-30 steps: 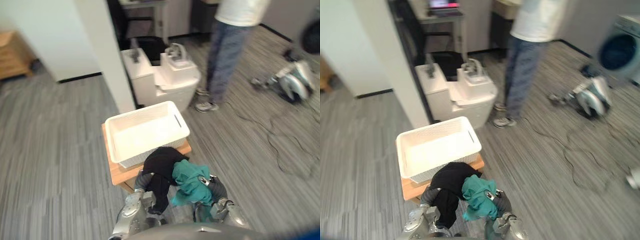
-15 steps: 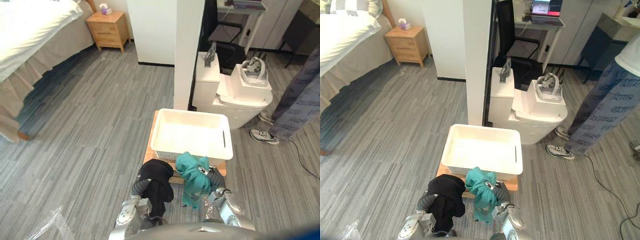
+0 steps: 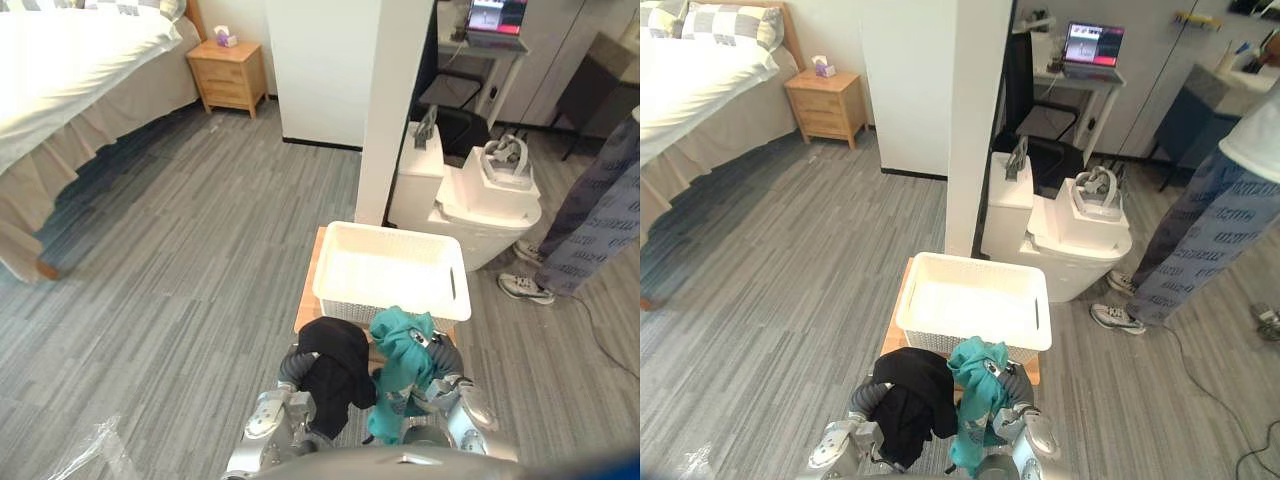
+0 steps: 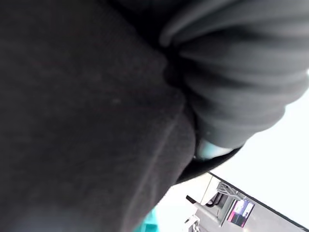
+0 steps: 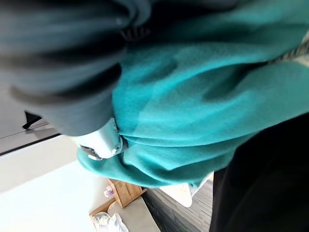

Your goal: Tidy the bed and pick cloth on bed and put in laundry

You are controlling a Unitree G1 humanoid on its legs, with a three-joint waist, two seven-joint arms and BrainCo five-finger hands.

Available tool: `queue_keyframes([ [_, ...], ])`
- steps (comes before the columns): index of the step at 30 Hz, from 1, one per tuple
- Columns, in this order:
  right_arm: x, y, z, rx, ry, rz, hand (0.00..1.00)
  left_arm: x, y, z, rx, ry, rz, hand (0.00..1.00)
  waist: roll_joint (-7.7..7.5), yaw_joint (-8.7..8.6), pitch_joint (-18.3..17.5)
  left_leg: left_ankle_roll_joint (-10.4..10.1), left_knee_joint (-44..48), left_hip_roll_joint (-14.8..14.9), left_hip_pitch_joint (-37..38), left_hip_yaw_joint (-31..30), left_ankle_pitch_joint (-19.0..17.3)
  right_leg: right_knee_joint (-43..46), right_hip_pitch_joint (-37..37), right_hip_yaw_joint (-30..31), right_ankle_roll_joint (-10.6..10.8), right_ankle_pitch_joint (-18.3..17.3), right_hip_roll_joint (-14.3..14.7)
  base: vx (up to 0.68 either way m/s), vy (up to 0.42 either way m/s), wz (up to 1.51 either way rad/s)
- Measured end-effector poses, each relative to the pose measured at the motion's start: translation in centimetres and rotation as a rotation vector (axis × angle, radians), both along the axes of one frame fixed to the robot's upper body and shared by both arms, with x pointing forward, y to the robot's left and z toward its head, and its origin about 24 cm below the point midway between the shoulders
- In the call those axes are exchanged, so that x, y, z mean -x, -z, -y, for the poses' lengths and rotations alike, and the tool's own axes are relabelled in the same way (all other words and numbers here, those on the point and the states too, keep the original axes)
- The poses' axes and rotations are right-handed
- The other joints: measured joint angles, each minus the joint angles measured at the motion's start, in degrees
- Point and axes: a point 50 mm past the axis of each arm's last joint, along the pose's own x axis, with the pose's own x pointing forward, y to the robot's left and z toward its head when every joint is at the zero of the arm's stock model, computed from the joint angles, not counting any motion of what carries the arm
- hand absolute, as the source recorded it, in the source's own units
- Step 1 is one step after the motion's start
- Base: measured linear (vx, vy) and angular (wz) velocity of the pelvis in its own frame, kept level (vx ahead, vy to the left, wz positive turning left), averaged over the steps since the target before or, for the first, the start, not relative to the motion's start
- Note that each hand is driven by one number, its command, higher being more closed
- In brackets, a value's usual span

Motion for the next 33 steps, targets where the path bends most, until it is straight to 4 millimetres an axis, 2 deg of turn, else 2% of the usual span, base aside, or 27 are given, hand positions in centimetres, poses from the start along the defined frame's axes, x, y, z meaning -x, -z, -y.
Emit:
queue_keyframes([
  [2,-0.6,-0.8,-0.3,-0.012,0.001,0.044,1.0,0.0,0.0,-0.1,0.0,-0.002,-0.002,1.0,-0.18,-0.02,-0.11,-0.9,0.07,0.62,-0.18,0.09,-0.28,-10.4,0.5,0.27,0.21,0.69,4.25,0.13,0.002,-0.03],
  [3,-1.1,-1.3,-0.4,-0.013,-0.005,0.067,1.0,0.0,0.0,0.0,0.002,0.0,-0.007,1.0,-0.38,-0.1,-0.24,-1.26,0.31,-0.06,-0.57,0.36,-0.64,-17.0,0.55,0.97,0.09,3.49,5.78,0.15,-0.008,-0.1],
  [4,-1.3,-1.4,-0.5,-0.012,-0.007,0.073,1.0,0.0,0.1,0.0,0.002,0.001,-0.009,1.0,-0.52,-0.16,-0.33,-1.3,0.54,-0.46,-0.58,0.46,-0.68,-19.12,0.54,1.39,-0.11,4.91,6.16,0.19,-0.034,-0.08],
  [5,-1.9,-1.8,-0.7,-0.007,-0.016,0.092,1.0,0.0,0.1,-0.1,-0.001,0.004,-0.014,1.0,-1.58,-0.58,-0.53,-1.16,1.37,-2.08,-0.86,0.81,-0.76,-24.59,1.12,2.26,-0.51,11.56,6.47,0.2,-0.068,-0.04],
  [6,-2.4,-2.1,-0.2,0.011,-0.013,0.107,1.0,0.1,0.3,0.4,0.007,0.008,-0.026,1.0,-0.82,-0.76,-0.31,-1.28,2.17,-2.0,-0.51,0.72,-1.51,-25.31,2.13,2.97,-2.79,13.24,6.85,0.19,-0.051,-0.06],
  [7,-2.6,-2.3,-0.1,0.018,-0.012,0.116,1.0,0.1,0.3,0.6,0.009,0.01,-0.024,1.0,-0.16,-0.75,-0.07,-1.55,2.62,-1.66,-0.54,0.73,-1.83,-25.23,2.17,3.24,-2.42,13.5,7.11,0.18,-0.001,-0.12],
  [8,-3.4,-2.8,0.2,0.028,-0.01,0.145,1.0,0.1,0.2,0.8,0.016,0.012,-0.018,1.0,1.44,-0.83,0.52,-1.67,3.53,-0.93,-0.47,0.81,-3.04,-25.19,2.45,3.83,-2.37,13.52,7.85,0.16,0.045,-0.18],
  [9,-3.9,-3.2,0.2,0.03,-0.012,0.164,1.0,0.1,0.2,0.9,0.018,0.011,-0.018,1.0,2.01,-0.77,0.51,-2.11,3.67,-0.42,-0.39,1.14,-3.41,-25.26,2.5,4.11,-2.37,13.52,8.38,0.14,0.033,-0.14],
  [12,-4.4,-3.8,0.2,0.03,-0.007,0.197,1.0,0.1,0.2,0.8,0.008,0.016,-0.016,1.0,1.99,-0.75,0.53,-2.54,3.11,0.73,1.06,1.17,-3.7,-25.58,4.21,4.28,-2.37,13.51,9.56,0.08,0.0,0.0],
  [16,-4.9,-5.0,0.2,0.035,0.0,0.259,1.0,0.4,0.3,0.7,-0.001,0.017,-0.022,1.0,2.36,-0.3,0.26,-3.14,3.3,0.7,2.04,2.64,-5.37,-28.12,6.28,6.53,-3.14,12.55,9.94,0.0,0.002,-0.14],
  [18,-5.1,-5.5,0.7,0.06,-0.003,0.284,1.0,0.7,0.4,0.8,0.005,0.013,-0.028,1.0,3.83,-0.09,0.51,-4.15,8.71,2.33,0.07,3.62,-9.13,-26.91,5.8,7.66,-3.41,10.36,11.11,0.04,-0.059,-0.28],
  [19,-5.2,-5.8,1.5,0.108,-0.011,0.302,1.0,0.8,0.5,1.0,0.013,0.011,-0.033,1.0,5.09,0.33,-0.13,-5.15,15.73,4.95,-2.38,3.82,-12.83,-25.12,5.37,7.88,-3.83,8.48,12.18,0.1,-0.07,-0.23],
  [21,-5.4,-6.2,1.9,0.141,-0.016,0.32,1.0,0.8,0.4,1.1,0.016,0.01,-0.031,1.0,6.22,0.4,-0.43,-6.03,20.15,6.78,-3.81,3.9,-13.94,-25.36,5.5,8.01,-4.99,7.37,13.04,0.13,-0.051,-0.06],
  [22,-6.2,-7.5,2.1,0.182,-0.019,0.374,1.0,0.4,0.3,0.9,0.014,0.005,-0.021,1.0,6.0,0.32,-0.25,-6.57,29.7,8.82,-7.95,3.99,-12.83,-27.14,6.74,9.12,-5.79,7.6,13.14,0.15,-0.058,-0.06],
  [23,-6.5,-7.9,2.1,0.19,-0.022,0.393,1.0,0.4,0.3,0.6,0.011,-0.007,-0.02,1.0,5.57,0.38,0.03,-6.26,31.79,9.17,-9.14,4.31,-13.45,-27.3,7.01,9.73,-6.47,8.05,12.89,0.14,-0.062,-0.35],
  [24,-7.5,-9.1,1.9,0.2,-0.032,0.443,1.0,0.4,0.3,0.5,0.015,-0.018,-0.021,1.0,5.05,1.22,0.36,-5.84,31.61,9.17,-9.89,4.52,-13.84,-27.4,7.21,11.22,-6.69,8.19,12.55,0.08,-0.03,-0.58],
  [25,-8.6,-10.6,1.9,0.22,-0.038,0.498,1.0,0.4,0.3,0.8,0.02,-0.015,-0.022,1.0,5.07,1.35,0.39,-5.78,28.81,8.86,-10.21,4.22,-14.06,-27.59,7.64,12.12,-6.71,8.23,12.17,0.11,-0.025,-0.71],
  [26,-10.0,-13.0,2.4,0.254,-0.037,0.59,1.0,0.3,0.2,1.2,0.029,-0.004,-0.019,1.0,5.38,1.39,0.21,-5.0,22.24,8.42,-9.98,2.79,-11.22,-27.61,7.93,12.55,-6.0,8.72,12.28,0.14,0.01,-0.52],
  [27,-11.4,-15.6,2.9,0.28,-0.034,0.674,1.0,0.0,0.0,1.5,0.039,-0.002,-0.013,1.0,6.51,1.3,0.22,-4.97,16.74,9.29,-9.79,2.3,-3.7,-27.74,8.76,12.98,-5.75,8.57,13.41,0.11,0.05,-0.44],
  [28,-11.7,-16.2,3.1,0.284,-0.028,0.691,1.0,-0.2,0.0,1.5,0.037,-0.002,-0.013,1.0,6.27,1.53,0.21,-5.24,16.81,9.3,-9.29,2.48,-4.06,-27.76,9.02,13.38,-5.67,8.52,13.38,0.1,0.075,-0.25],
  [29,-12.5,-18.5,3.7,0.307,-0.019,0.755,1.0,-0.6,-0.2,1.4,0.04,0.0,-0.007,1.0,4.68,1.91,-0.5,-5.04,13.72,8.51,-8.02,3.24,-3.12,-28.0,9.17,13.7,-5.17,8.31,12.65,0.08,0.065,-0.08],
  [30,-12.8,-19.7,4.1,0.315,-0.006,0.788,1.0,-0.8,-0.3,1.2,0.034,0.003,-0.001,1.0,3.51,1.7,-0.48,-4.88,11.05,7.5,-6.7,3.37,-1.83,-28.04,9.04,13.68,-4.93,8.17,12.15,0.08,0.053,0.0],
  [31,-13.0,-20.2,4.2,0.32,-0.003,0.804,1.0,-0.8,-0.3,1.1,0.031,0.004,0.001,1.0,2.91,1.65,-0.54,-4.78,9.49,6.88,-6.02,3.43,-1.0,-28.04,8.91,13.72,-4.85,8.13,11.9,0.06,0.053,0.04],
  [32,-13.4,-21.7,4.7,0.341,0.003,0.841,1.0,-0.9,-0.3,1.1,0.032,0.008,0.001,1.0,2.12,1.52,-0.79,-4.54,4.88,5.37,-4.26,3.49,1.17,-28.21,8.82,13.68,-4.45,8.03,11.23,0.05,0.091,0.04],
  [33,-13.8,-23.1,5.1,0.359,0.01,0.877,1.0,-0.9,-0.3,1.4,0.036,0.023,0.002,1.0,2.05,1.52,-0.84,-4.27,2.11,4.43,-3.06,3.51,2.39,-28.28,8.88,13.65,-4.05,7.91,10.81,0.04,0.08,0.06],
])
